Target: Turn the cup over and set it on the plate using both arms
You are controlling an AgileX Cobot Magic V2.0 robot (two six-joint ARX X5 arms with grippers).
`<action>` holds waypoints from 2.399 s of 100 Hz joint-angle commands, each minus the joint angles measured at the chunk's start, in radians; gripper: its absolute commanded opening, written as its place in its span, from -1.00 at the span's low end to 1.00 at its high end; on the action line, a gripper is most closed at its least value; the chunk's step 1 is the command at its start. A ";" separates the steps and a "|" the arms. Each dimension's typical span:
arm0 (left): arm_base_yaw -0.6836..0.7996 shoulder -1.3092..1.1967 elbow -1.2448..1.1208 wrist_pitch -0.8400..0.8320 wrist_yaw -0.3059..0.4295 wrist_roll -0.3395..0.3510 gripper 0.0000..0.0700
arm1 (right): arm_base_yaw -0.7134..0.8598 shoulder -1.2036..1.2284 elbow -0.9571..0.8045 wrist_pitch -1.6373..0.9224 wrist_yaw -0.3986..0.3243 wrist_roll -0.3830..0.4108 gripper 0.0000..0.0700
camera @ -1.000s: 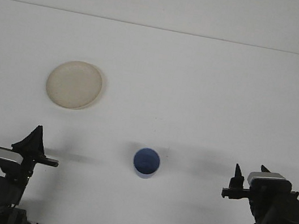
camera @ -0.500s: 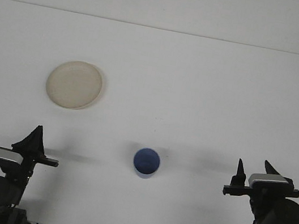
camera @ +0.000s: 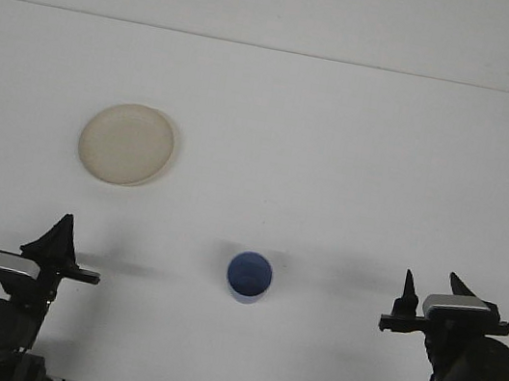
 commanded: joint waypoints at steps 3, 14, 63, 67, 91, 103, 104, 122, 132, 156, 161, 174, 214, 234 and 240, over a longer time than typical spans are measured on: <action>0.000 0.002 0.069 -0.042 0.001 0.005 -0.97 | 0.000 0.003 0.003 0.011 0.001 -0.004 0.32; 0.000 0.026 0.168 -0.138 0.001 0.005 -0.97 | 0.000 0.003 0.003 0.012 0.001 -0.004 0.32; 0.000 0.480 0.792 -0.671 0.007 0.005 -0.97 | 0.000 0.003 0.003 0.013 0.001 -0.004 0.32; 0.000 0.522 0.844 -0.720 0.007 0.005 -0.97 | 0.000 0.003 0.003 0.013 0.001 -0.004 0.32; 0.000 0.751 1.095 -1.029 0.007 0.006 -0.97 | 0.000 0.003 0.003 0.013 0.001 -0.004 0.32; 0.000 0.813 1.144 -1.099 0.007 0.006 -0.97 | 0.000 0.003 0.003 0.013 0.001 -0.004 0.32; 0.000 0.814 1.144 -1.099 0.007 0.006 -0.97 | 0.000 0.003 0.003 0.013 0.001 -0.004 0.32; 0.000 0.816 1.144 -1.102 0.007 0.006 -0.96 | 0.000 0.003 0.003 0.013 0.001 -0.004 0.32; 0.000 0.810 1.144 -1.094 0.005 0.006 -0.83 | 0.000 0.003 0.003 0.013 0.001 -0.004 0.32; 0.000 0.789 1.144 -1.091 0.005 0.005 0.36 | 0.000 0.003 0.003 0.013 0.001 -0.004 0.32; 0.000 0.787 1.144 -1.091 0.005 0.005 0.36 | 0.000 0.003 0.003 0.014 0.001 -0.004 0.32; -0.002 0.795 1.149 -1.091 0.031 0.005 0.35 | 0.000 0.003 0.003 0.015 0.001 -0.004 0.32; -0.287 1.101 1.325 -1.091 0.181 -0.052 0.36 | 0.000 0.003 0.003 0.015 0.001 -0.004 0.32; -0.481 1.324 1.440 -1.090 0.181 -0.056 0.36 | 0.000 0.003 0.003 0.015 0.001 -0.004 0.32; -0.527 1.386 1.469 -1.091 0.181 -0.056 0.36 | 0.000 0.003 0.003 0.015 0.001 -0.004 0.32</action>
